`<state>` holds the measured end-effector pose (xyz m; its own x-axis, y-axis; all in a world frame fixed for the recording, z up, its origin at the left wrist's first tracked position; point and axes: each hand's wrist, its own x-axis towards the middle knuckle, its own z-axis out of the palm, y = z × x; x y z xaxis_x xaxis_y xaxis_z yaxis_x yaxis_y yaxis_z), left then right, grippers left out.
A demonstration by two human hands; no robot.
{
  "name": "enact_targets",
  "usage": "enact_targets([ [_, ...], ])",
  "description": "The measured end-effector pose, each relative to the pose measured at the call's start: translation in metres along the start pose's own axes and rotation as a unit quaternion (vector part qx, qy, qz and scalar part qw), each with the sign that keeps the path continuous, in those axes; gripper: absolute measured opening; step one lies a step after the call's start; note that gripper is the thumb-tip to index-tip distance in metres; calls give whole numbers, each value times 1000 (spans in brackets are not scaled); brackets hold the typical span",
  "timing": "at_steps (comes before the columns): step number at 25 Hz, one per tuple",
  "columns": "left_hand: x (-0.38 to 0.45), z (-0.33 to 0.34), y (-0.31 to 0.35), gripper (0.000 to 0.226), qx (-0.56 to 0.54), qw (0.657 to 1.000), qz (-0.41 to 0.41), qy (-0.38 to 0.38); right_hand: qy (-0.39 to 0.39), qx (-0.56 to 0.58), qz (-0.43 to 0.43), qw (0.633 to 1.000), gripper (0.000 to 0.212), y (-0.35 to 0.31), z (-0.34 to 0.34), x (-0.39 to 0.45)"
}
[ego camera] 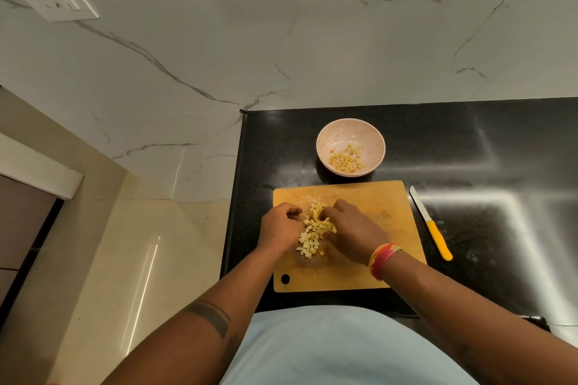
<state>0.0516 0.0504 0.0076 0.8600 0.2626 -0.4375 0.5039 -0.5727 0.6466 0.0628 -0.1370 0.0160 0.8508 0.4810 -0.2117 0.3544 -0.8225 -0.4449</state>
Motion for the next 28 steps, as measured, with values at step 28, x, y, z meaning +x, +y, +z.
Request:
enact_targets([
  [28,-23,17,5,68,125,987,72,-65,-32,190,181,964,46,27,-4,-5],
])
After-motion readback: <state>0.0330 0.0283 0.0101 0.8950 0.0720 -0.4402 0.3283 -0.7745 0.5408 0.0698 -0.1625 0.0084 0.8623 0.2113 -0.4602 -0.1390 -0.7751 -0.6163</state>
